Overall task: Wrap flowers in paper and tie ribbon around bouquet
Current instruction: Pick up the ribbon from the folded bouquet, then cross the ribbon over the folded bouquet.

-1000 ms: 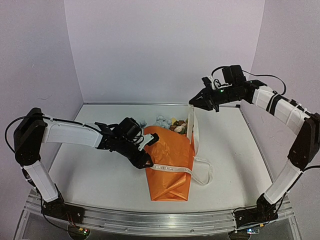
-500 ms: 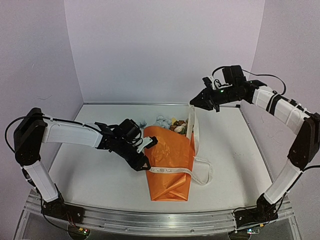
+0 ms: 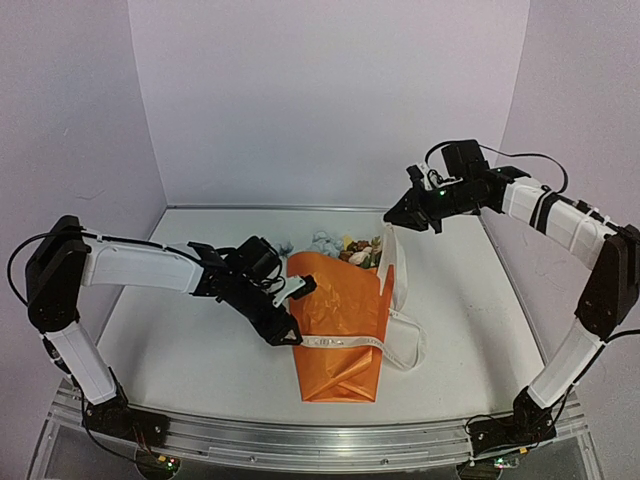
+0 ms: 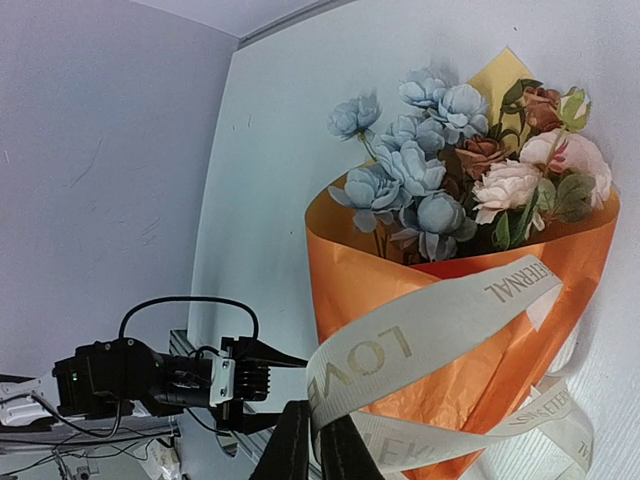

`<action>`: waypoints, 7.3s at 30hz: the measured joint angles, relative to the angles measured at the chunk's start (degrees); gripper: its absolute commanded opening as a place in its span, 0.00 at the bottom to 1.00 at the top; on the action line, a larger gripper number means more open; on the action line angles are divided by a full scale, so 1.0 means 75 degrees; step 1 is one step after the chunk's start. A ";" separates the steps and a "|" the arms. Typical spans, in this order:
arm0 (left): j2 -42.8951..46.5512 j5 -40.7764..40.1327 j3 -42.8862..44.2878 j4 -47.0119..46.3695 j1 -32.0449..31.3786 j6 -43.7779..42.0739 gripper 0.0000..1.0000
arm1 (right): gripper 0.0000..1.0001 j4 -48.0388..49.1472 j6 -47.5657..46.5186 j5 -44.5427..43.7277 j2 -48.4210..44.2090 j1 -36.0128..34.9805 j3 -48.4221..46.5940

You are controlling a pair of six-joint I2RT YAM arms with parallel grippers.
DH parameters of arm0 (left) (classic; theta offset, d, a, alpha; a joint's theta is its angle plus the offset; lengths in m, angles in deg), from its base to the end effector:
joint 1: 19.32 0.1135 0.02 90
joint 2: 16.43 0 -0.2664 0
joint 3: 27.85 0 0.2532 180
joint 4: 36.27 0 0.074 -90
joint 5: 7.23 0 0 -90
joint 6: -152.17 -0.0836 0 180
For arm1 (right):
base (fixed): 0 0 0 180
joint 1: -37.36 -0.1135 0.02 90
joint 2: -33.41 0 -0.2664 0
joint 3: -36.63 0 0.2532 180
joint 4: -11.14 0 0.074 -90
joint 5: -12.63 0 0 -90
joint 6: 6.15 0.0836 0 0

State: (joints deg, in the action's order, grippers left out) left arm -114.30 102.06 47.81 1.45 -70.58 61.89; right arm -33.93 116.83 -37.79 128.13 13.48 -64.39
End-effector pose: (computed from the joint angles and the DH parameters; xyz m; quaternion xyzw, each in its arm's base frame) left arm 0.2084 -0.3039 0.1494 0.4531 0.8385 -0.2561 0.1612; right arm 0.3456 0.2113 0.3201 -0.0786 0.8574 0.4621 0.2124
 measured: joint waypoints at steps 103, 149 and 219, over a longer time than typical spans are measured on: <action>-0.2564 0.1473 0.1722 -0.2605 0.0813 0.0734 0.00 | 0.52 -0.0475 0.3528 -0.2087 0.2482 -0.1460 0.0044; -0.2566 0.2198 0.2334 -0.1801 0.0855 0.0414 0.00 | 0.00 0.0544 0.2265 0.0507 0.1431 -0.1422 -0.0361; -0.2476 0.2607 0.2550 -0.0399 0.1083 0.0209 0.00 | 0.00 -0.1472 0.1264 0.0611 0.2577 -0.1685 0.0312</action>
State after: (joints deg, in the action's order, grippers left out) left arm -132.86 121.62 66.93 -1.54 -62.46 63.45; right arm -44.97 126.32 -33.21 147.46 0.84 -62.06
